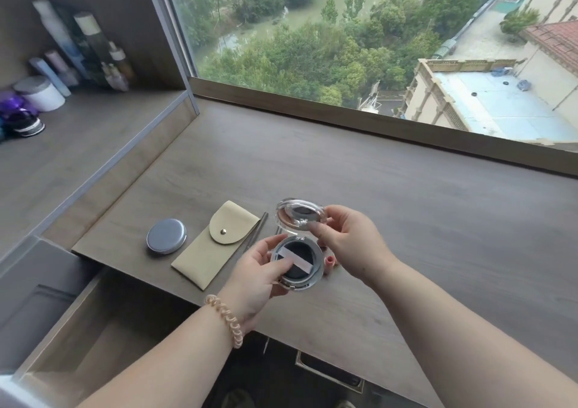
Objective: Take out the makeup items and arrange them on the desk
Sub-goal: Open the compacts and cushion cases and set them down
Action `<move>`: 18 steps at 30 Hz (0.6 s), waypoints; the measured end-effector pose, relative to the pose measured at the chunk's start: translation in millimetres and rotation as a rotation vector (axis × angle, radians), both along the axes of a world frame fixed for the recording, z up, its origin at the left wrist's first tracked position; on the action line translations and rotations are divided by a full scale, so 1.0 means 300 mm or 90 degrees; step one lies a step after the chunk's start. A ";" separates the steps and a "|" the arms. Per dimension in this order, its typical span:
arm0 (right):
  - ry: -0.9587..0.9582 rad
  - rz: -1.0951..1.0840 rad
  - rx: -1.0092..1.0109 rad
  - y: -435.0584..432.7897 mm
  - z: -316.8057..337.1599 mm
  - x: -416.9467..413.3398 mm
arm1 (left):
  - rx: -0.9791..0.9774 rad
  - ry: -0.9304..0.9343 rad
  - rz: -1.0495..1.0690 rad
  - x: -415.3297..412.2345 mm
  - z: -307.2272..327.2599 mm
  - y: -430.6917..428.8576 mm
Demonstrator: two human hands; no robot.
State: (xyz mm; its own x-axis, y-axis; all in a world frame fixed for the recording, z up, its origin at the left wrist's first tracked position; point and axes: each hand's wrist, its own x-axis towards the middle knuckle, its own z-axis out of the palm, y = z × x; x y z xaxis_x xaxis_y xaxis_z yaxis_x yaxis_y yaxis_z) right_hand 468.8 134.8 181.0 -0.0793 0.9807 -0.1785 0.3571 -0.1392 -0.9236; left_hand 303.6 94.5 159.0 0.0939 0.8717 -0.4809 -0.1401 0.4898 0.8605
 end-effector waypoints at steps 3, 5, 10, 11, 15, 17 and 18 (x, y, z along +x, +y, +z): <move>-0.029 0.031 -0.008 0.007 -0.009 -0.074 | -0.032 -0.025 0.076 -0.075 -0.009 -0.017; -0.073 0.051 -0.007 0.010 -0.026 -0.121 | -0.044 -0.023 0.108 -0.116 -0.016 -0.024; -0.183 0.094 0.000 0.001 -0.074 -0.229 | -0.079 0.018 0.137 -0.196 -0.056 -0.062; -0.200 0.110 -0.003 -0.005 -0.088 -0.253 | -0.093 0.023 0.147 -0.211 -0.071 -0.075; -0.226 0.148 -0.058 -0.024 -0.146 -0.328 | -0.133 0.078 0.162 -0.237 -0.142 -0.115; -0.227 0.149 -0.079 -0.023 -0.165 -0.353 | -0.133 0.135 0.145 -0.241 -0.172 -0.116; -0.227 0.145 -0.088 -0.020 -0.170 -0.362 | -0.123 0.169 0.134 -0.243 -0.182 -0.113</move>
